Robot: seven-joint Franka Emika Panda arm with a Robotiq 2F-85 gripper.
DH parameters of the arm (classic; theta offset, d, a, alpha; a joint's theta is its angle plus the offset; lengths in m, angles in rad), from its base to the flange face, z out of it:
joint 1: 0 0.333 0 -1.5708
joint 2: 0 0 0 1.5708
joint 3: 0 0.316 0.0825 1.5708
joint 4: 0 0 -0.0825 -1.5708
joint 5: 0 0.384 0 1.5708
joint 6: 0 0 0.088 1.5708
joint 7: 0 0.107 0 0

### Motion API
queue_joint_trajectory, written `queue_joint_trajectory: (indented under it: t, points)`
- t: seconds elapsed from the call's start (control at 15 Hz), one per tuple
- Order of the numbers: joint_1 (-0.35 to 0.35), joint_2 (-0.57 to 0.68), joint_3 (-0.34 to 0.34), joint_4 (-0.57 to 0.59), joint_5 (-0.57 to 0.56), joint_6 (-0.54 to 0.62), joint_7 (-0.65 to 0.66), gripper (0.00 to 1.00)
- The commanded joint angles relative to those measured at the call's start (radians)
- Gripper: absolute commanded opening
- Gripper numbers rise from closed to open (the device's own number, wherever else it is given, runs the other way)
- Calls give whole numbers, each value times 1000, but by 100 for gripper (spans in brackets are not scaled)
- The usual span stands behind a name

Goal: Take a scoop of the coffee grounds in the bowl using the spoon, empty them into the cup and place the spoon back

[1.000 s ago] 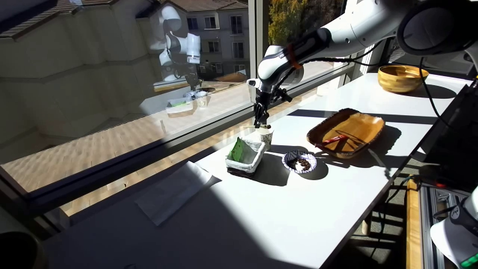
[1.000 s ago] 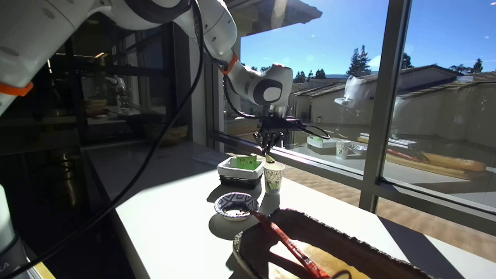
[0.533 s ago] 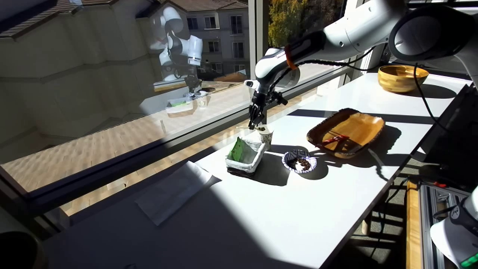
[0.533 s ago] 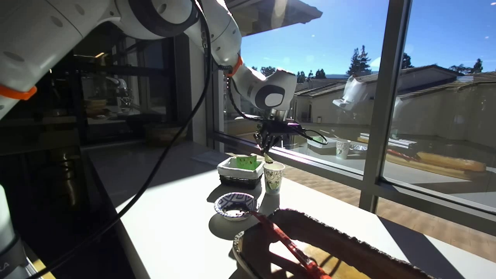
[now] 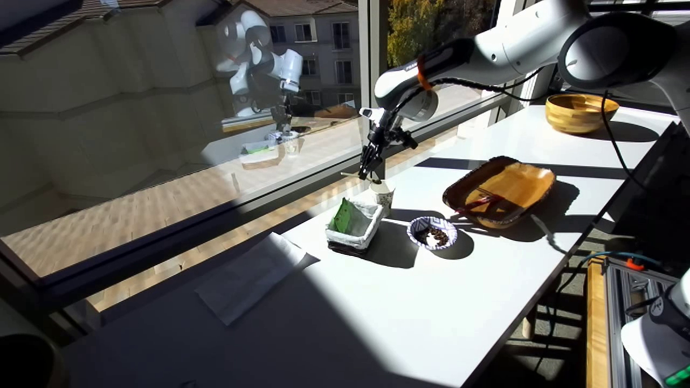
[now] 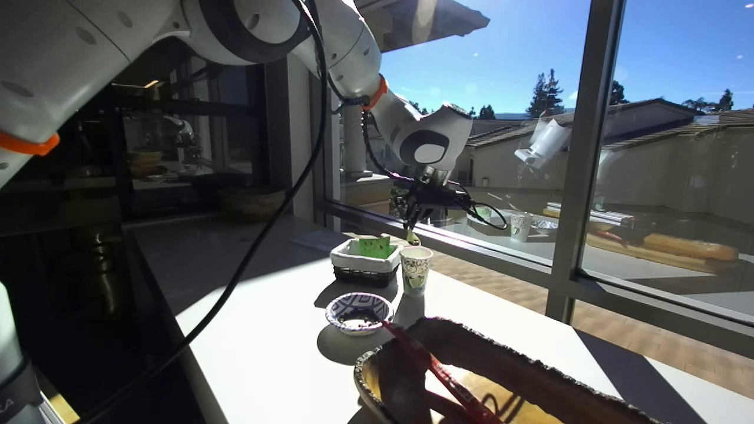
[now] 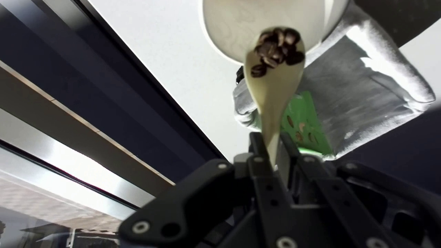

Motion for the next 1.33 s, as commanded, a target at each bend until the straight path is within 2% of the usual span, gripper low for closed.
queue_joint_trajectory:
  t: [0.0, 0.4, 0.87, 1.27]
  points:
    - [-34, 30, 23, 36, 74, -53, -41, 3]
    - [-64, 39, 38, 37, 207, -56, -104, 3]
    - [-69, 25, 10, 26, 327, -66, -163, 3]
    - [-79, 13, -13, 8, 424, -124, -243, 3]
